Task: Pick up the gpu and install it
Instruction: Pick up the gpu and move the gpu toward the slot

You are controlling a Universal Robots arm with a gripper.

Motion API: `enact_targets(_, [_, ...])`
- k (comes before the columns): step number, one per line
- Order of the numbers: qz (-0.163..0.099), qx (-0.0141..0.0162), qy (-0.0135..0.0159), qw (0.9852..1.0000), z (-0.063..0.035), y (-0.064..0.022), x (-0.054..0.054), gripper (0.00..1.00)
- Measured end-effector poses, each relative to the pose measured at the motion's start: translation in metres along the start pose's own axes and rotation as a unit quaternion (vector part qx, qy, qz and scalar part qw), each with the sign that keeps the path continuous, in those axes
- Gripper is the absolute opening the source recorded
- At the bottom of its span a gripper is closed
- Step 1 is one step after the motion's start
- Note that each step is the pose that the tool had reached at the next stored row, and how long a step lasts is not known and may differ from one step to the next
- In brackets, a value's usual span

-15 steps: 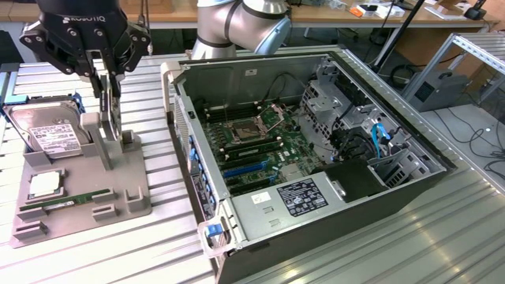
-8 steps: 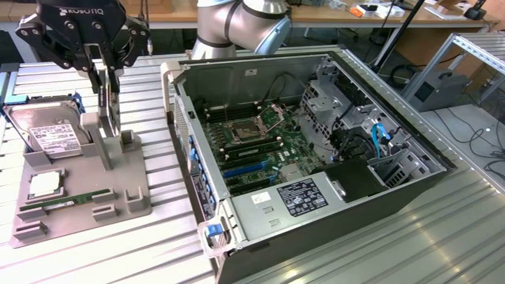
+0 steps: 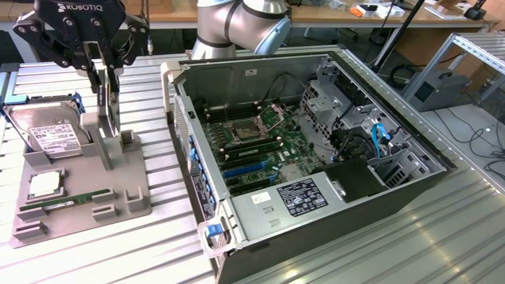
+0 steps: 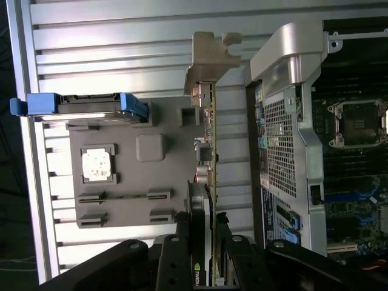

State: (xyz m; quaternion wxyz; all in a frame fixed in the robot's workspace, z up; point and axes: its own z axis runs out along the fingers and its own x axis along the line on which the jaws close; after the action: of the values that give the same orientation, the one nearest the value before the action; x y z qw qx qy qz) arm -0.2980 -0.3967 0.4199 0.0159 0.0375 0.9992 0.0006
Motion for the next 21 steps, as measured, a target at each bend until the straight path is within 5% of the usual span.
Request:
enact_targets(2, [0.000,0.0059,-0.0005,1.0000,-0.0008,-0.0001,0.000,0.27])
enact_targets(7, [0.000,0.0062,-0.0005,1.0000,-0.0104,0.0000,0.000,0.27])
enact_targets(15, [0.000,0.0060,-0.0005,1.0000,-0.0109,0.0000,0.000,0.27])
enact_targets(21, [0.000,0.0060,-0.0004,1.0000,-0.0103,0.0013,-0.018,0.27])
